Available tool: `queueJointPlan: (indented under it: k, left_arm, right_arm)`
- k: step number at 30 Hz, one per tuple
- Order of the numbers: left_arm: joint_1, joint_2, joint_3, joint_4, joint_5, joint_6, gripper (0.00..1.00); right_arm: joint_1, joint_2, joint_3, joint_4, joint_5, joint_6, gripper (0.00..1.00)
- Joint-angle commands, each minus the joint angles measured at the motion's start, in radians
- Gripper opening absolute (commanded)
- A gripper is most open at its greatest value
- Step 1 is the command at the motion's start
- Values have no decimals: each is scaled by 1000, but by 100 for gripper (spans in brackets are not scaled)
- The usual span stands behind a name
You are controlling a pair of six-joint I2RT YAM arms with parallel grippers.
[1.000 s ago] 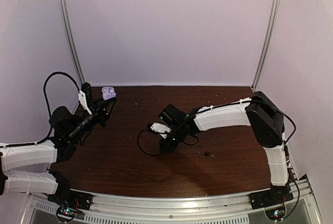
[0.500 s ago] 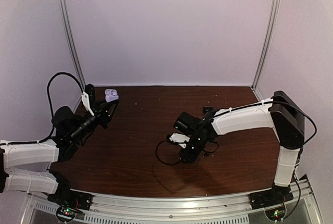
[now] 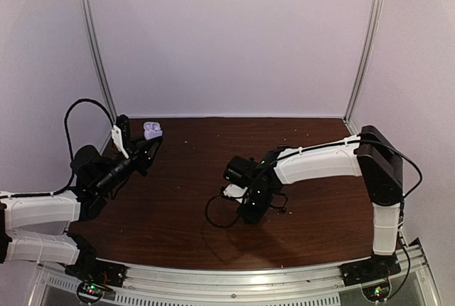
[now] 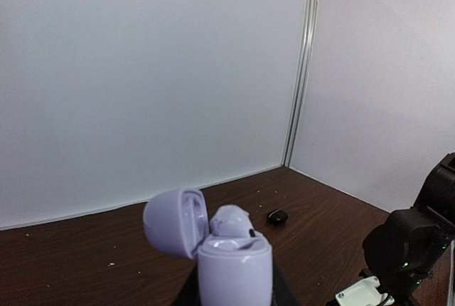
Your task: Insert the wireless bluetooth earbuds into the charging case
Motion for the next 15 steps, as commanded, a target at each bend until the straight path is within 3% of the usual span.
queueJointPlan:
  k: [1, 6, 15]
  left_arm:
    - [7, -10, 28, 34, 13, 10, 0]
    - [7, -12, 26, 31, 11, 13, 0]
    - [7, -9, 21, 42, 21, 13, 0]
  right_arm:
    - [13, 31, 50, -47, 51, -10, 31]
    - [15, 43, 62, -66, 65, -17, 29]
    - [10, 11, 80, -45, 61, -19, 16]
